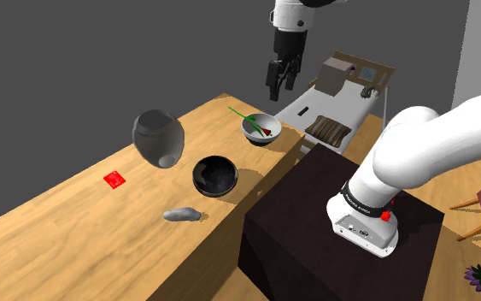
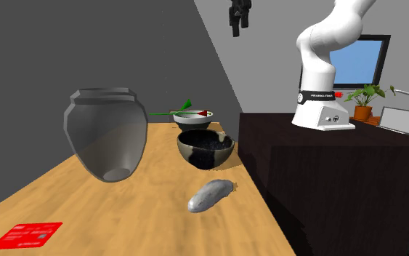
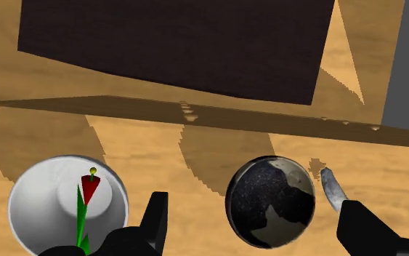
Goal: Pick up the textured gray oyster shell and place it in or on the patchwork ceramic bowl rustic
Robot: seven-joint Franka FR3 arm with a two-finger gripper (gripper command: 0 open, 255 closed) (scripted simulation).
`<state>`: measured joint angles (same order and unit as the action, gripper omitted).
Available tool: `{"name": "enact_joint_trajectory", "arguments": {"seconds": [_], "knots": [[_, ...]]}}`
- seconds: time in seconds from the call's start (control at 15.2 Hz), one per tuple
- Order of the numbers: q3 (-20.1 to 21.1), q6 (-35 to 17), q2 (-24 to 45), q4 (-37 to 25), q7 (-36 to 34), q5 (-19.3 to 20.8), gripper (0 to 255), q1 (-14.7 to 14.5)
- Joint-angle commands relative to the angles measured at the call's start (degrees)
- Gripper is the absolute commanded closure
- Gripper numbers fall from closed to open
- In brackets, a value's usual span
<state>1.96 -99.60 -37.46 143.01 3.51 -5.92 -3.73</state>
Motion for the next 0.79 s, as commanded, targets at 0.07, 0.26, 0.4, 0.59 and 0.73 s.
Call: {"name": "enact_joint_trajectory", "arguments": {"seconds": [0.07,0.26,0.4,0.59,0.73], "knots": [[1.7,-5.7,4.3,1.2,0.3,-1.5,0,-1.8],[3.3,-11.1,8.9,2.0,0.7,-2.9,0,-3.4],[4.3,-14.7,12.2,2.2,1.0,-3.7,0,-4.5],[6.0,-20.0,17.6,1.9,1.4,-4.8,0,-6.0],[7.1,-23.3,21.4,1.3,1.7,-5.3,0,-7.0]]}}
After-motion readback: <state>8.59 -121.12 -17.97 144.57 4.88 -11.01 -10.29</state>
